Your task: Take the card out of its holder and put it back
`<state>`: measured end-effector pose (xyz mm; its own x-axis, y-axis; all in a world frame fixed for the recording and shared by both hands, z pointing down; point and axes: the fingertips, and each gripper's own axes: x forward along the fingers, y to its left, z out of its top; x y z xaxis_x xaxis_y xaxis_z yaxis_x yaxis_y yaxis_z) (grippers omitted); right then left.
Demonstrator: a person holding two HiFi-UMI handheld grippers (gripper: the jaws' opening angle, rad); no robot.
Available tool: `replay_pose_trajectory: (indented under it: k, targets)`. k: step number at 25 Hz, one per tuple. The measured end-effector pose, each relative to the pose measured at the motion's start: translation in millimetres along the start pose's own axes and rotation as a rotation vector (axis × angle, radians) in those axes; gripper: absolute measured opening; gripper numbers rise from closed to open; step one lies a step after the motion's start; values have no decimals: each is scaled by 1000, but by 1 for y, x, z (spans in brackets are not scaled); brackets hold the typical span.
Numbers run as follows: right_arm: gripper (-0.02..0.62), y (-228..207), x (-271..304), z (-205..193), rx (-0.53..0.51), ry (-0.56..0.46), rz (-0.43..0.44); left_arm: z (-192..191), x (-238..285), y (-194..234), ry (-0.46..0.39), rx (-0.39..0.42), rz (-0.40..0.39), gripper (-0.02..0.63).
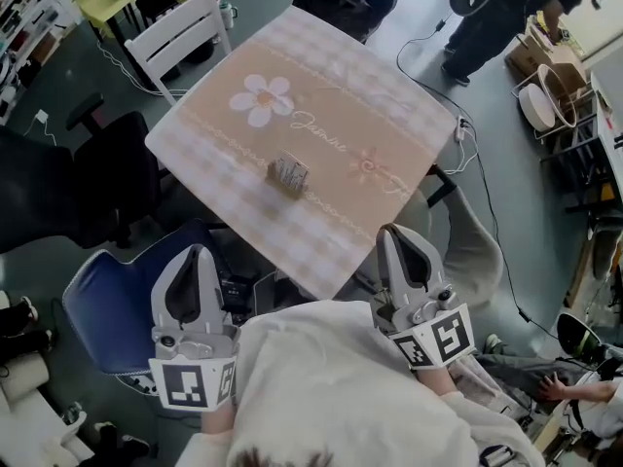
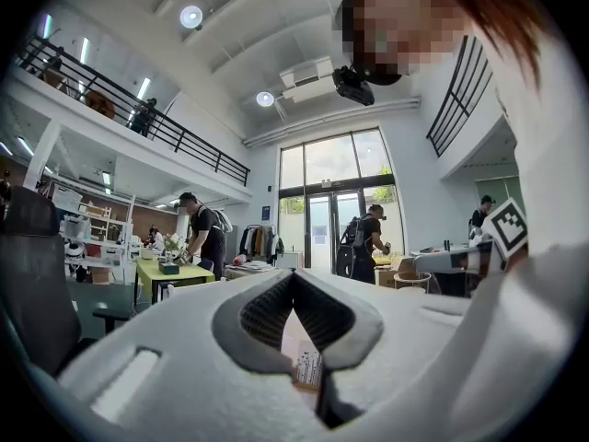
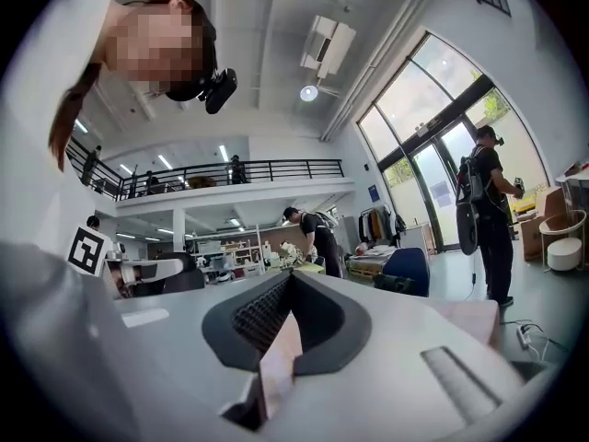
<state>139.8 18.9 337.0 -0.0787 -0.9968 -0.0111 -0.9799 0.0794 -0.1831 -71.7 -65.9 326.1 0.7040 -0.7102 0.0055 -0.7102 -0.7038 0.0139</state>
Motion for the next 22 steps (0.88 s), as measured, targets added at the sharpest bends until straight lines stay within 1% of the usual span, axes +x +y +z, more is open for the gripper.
replay_pose_trajectory:
  k: [4, 9, 14, 19, 22]
  targets:
    - [3, 11, -12, -20, -32, 54, -1, -8, -13, -4, 20, -14, 1, -2]
    - [3, 18, -23, -30, -92, 94, 7, -22, -27, -19, 47, -48, -6, 0]
    - [3, 23, -34, -38, -96, 113, 9, -30, -39, -27, 56, -65, -9, 0]
    - [3, 26, -38, -37, -99, 112, 8, -20, -45, -20, 22, -46, 15, -2]
    - [3, 29, -40, -37, -101, 111, 9, -17, -50, -13, 18, -33, 27, -2]
